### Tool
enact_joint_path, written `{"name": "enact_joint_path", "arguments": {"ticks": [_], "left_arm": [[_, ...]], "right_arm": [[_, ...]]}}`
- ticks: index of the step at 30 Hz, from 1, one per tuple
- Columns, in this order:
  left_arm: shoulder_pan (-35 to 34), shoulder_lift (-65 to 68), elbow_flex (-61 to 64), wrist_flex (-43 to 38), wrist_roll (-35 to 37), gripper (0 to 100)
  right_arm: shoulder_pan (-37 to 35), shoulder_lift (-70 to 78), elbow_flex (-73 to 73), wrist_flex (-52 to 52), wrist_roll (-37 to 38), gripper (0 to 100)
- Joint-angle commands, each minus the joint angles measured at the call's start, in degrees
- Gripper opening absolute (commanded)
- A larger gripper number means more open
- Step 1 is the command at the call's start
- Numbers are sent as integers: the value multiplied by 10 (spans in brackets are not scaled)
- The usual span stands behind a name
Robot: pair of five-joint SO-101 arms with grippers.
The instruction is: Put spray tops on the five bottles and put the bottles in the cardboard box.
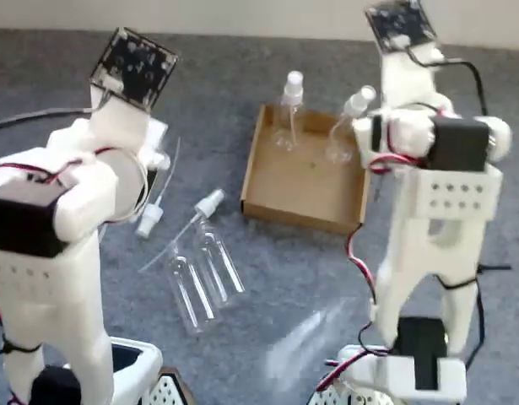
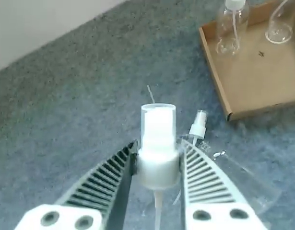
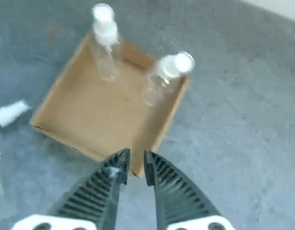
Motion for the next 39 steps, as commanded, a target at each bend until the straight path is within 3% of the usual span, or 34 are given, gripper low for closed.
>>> {"name": "enact_joint_path", "arguments": {"ticks": [1,4,10,14,23,30,32,36,39], "left_arm": [[8,-24,17,1,-11,46],[8,-30,24,-2,-11,46],[9,-31,57,-27,-7,46],[8,-31,75,-39,-7,46],[8,-28,78,-39,-10,46],[-3,-29,78,-35,-10,46],[-18,-28,78,-38,-10,46],[-32,-28,79,-38,-10,46],[-32,-29,79,-37,-11,46]], "right_arm": [[150,-30,49,-53,72,4],[229,-33,109,-98,105,4],[192,-61,199,-50,171,9],[109,-116,261,12,186,10],[-116,-243,627,-2,4,87],[-278,-351,733,-15,-37,228],[-292,-378,753,-16,14,242],[-266,-381,761,-13,223,243],[-248,-346,762,-44,293,245]]}}
